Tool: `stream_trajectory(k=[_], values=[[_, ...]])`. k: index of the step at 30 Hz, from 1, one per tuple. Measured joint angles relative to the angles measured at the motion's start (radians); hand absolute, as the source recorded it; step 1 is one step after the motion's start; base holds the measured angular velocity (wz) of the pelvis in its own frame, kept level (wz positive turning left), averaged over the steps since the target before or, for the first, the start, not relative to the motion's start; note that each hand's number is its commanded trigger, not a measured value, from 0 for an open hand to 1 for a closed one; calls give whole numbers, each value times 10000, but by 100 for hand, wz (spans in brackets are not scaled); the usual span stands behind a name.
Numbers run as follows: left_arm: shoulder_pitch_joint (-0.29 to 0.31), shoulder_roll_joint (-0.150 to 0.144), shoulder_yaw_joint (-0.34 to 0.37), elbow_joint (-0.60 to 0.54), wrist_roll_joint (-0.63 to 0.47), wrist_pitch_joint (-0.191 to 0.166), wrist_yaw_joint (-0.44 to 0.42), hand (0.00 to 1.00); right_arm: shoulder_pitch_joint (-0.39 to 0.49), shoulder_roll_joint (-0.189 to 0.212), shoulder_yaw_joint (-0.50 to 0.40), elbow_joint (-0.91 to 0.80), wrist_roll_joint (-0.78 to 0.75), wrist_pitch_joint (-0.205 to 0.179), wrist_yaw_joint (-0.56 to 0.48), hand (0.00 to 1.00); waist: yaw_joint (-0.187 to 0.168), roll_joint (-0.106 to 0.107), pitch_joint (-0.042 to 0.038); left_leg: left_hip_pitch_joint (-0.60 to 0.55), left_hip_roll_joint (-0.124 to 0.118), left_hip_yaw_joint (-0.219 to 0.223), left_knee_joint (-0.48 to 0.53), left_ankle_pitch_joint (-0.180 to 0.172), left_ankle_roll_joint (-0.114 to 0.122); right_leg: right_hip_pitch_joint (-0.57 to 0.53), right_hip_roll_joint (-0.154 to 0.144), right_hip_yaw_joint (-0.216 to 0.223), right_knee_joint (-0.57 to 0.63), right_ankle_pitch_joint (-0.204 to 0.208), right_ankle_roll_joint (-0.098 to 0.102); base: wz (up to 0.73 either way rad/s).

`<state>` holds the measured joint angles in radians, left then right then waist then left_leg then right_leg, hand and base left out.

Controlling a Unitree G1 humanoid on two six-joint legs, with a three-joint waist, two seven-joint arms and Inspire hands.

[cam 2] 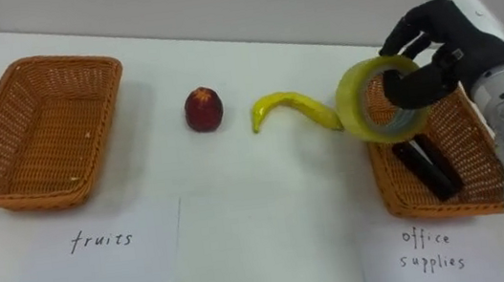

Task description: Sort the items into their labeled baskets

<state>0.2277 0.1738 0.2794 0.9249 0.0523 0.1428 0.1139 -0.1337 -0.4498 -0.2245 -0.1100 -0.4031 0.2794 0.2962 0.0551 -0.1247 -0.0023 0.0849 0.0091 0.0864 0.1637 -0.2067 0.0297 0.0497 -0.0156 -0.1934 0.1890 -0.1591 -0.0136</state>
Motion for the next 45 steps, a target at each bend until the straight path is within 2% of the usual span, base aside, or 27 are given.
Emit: stream_trajectory(k=[6,9,13,16,26,32,38,39,40,41,42,43,44,45], values=[[45,1,10,-19,-8,0,-43,0,309,-132,-124,221,-174,-17,-63,100,-45,-11,5,-20,3,2,21,-3,-2,2,-3,-4,8,0,0,0],[27,3,161,-27,-22,-1,-166,0,541,-132,-247,259,-163,-31,-124,100,-45,-70,-4,-20,0,2,26,-3,-2,12,-3,-5,0,0,0,0],[42,32,332,-35,-37,-6,-174,0,717,-132,-375,404,-174,-58,-234,100,-93,-194,35,-31,-3,1,41,-5,-1,19,-4,-1,-15,0,0,0],[46,32,338,-35,-35,-6,-190,0,834,-131,-377,589,-210,-61,-241,100,-129,-240,21,-34,-6,2,49,-19,5,17,-5,10,-16,-1,1,0],[153,43,339,-40,-15,-179,-181,0,1114,-131,-378,613,-378,-64,-241,100,-207,-195,38,8,3,19,21,-24,5,27,6,38,-11,-1,1,0],[207,43,338,-40,-12,-185,-169,0,1219,-131,-377,613,-430,-63,-231,100,-215,-130,72,121,4,33,-17,-25,4,115,6,47,-3,-1,1,0],[275,45,338,-40,-12,-184,-169,0,1240,-131,-376,613,-558,-64,-222,100,-209,-142,64,132,-5,36,-1,-25,4,142,-4,43,-24,-1,2,0],[278,47,338,-41,-12,-185,-169,0,1241,-131,-376,613,-567,-64,-222,84,-209,-146,61,133,-6,36,1,-25,4,145,-4,43,-28,-1,2,0],[283,47,338,-41,-12,-185,-170,0,1244,-131,-377,614,-615,-63,-222,79,-210,-149,59,132,-7,36,2,-25,4,146,-7,40,-30,-1,2,0],[295,47,339,-41,-6,-185,-170,0,1247,-131,-377,614,-626,-63,-222,65,-214,-148,58,133,-8,36,2,-25,4,146,-7,40,-30,-2,3,0],[297,47,339,-40,0,-185,-170,0,1249,-131,-377,614,-627,-63,-222,44,-214,-148,58,133,-8,36,2,-25,4,146,-7,40,-30,-2,3,0],[298,48,340,-40,0,-185,-170,0,1249,-131,-377,613,-639,-63,-222,32,-213,-147,56,133,-8,36,1,-25,4,146,-7,40,-32,-2,3,0],[307,47,339,-41,1,-185,-170,0,1249,-131,-377,614,-651,-63,-222,0,-209,-147,55,133,-8,37,1,-25,4,146,-7,40,-33,-3,4,0],[307,47,340,-40,1,-185,-170,0,1249,-131,-376,614,-653,-63,-222,0,-208,-148,55,133,-8,36,1,-25,4,146,-7,40,-34,-3,4,0]])
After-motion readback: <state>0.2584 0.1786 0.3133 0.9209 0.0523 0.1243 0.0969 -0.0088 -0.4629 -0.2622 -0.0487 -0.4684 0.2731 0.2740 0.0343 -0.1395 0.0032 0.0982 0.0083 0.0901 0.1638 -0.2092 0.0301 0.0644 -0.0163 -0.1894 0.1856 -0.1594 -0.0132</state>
